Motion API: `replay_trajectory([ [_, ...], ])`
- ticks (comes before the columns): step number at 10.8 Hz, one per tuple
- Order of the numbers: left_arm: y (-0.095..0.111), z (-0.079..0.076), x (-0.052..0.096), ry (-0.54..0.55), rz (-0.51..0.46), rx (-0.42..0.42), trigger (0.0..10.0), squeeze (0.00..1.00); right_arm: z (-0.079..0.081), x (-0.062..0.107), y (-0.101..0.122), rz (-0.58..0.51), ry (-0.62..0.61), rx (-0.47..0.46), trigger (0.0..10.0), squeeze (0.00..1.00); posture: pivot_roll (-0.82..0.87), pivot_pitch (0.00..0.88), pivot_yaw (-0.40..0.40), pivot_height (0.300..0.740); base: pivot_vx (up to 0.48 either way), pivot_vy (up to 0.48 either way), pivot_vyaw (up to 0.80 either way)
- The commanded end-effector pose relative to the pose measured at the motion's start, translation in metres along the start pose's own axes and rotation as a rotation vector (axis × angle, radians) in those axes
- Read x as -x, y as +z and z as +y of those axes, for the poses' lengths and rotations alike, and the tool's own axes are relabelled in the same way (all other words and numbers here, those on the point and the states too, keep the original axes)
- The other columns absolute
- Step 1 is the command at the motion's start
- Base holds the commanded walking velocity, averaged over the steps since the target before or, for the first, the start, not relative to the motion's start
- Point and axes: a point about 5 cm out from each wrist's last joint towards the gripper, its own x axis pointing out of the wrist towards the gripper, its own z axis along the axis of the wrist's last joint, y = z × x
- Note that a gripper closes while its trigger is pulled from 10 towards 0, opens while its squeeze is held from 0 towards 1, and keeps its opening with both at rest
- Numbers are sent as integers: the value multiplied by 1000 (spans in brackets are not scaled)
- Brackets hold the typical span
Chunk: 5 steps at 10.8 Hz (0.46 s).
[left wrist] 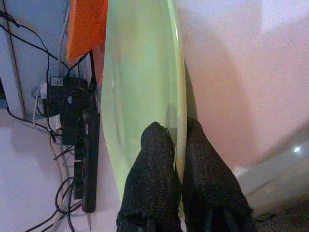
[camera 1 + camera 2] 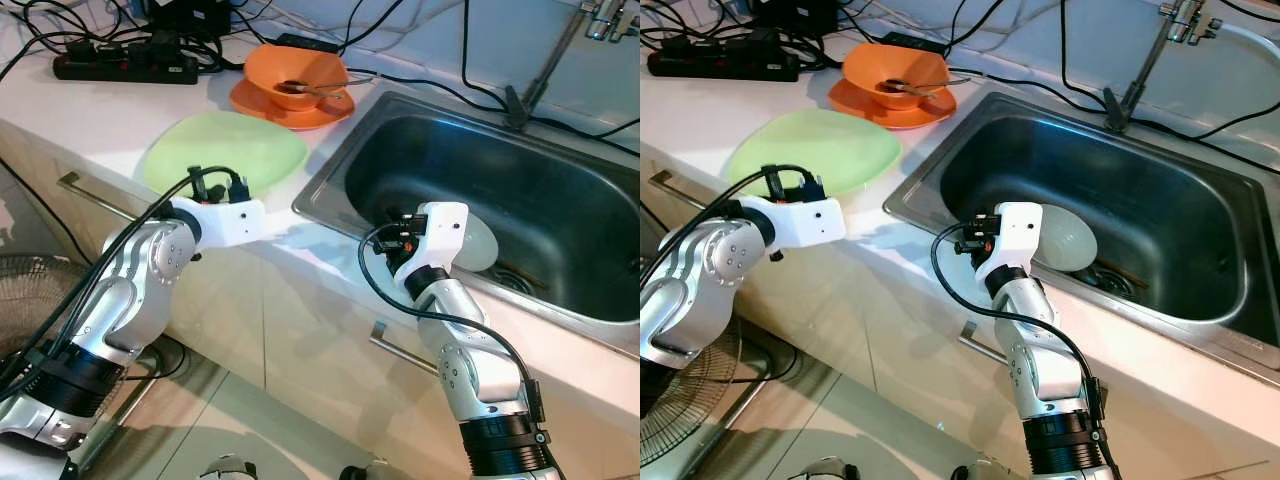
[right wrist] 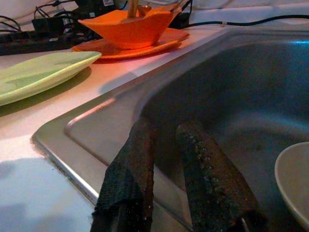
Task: Kitchen organization
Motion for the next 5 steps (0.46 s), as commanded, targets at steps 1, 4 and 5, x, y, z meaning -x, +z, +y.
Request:
replay_trajectory([
  [1,0,-12,-1,-61,5,19,0,0,-4,-2,1,2,-17,12,10000,0,81,73,-98,719,0,0,0],
  [4,6,-5,5,18,8,12,0,0,-4,-3,1,2,-16,14,10000,0,85,73,-100,719,0,0,0],
  [5,10,-4,6,81,2,22,10000,0,-4,-3,0,2,-14,14,10000,0,88,73,-103,719,0,0,0],
])
